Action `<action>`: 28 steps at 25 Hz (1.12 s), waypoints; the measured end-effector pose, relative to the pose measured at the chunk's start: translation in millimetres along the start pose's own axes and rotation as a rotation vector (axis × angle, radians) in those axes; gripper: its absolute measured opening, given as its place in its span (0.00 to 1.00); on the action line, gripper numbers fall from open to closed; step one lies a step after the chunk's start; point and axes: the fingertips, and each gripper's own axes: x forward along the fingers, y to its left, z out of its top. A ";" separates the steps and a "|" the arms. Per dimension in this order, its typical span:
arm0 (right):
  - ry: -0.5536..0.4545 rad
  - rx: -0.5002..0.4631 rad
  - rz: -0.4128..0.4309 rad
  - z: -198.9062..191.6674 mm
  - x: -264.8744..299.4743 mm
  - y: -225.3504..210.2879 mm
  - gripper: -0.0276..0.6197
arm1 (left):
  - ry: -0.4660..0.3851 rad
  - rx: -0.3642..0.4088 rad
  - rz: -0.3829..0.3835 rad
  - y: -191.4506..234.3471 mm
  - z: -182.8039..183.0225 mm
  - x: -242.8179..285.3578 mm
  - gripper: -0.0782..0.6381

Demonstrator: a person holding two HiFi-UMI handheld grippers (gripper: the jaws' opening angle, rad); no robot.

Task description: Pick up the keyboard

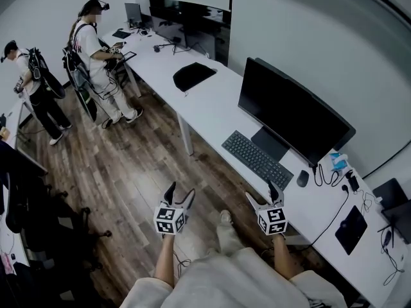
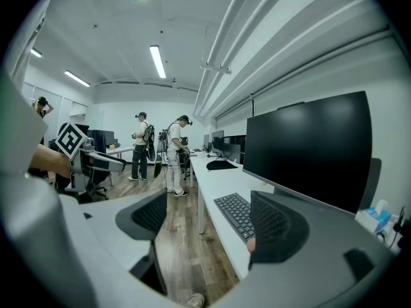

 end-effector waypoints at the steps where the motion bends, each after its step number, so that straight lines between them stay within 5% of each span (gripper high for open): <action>1: 0.001 0.001 -0.001 -0.7 2.2 -3.1 0.66 | 0.000 0.001 -0.003 -0.5 1.0 4.8 0.54; 28: 0.012 0.032 0.057 26.1 172.2 -132.4 0.65 | 0.018 0.021 0.041 43.1 85.0 200.9 0.54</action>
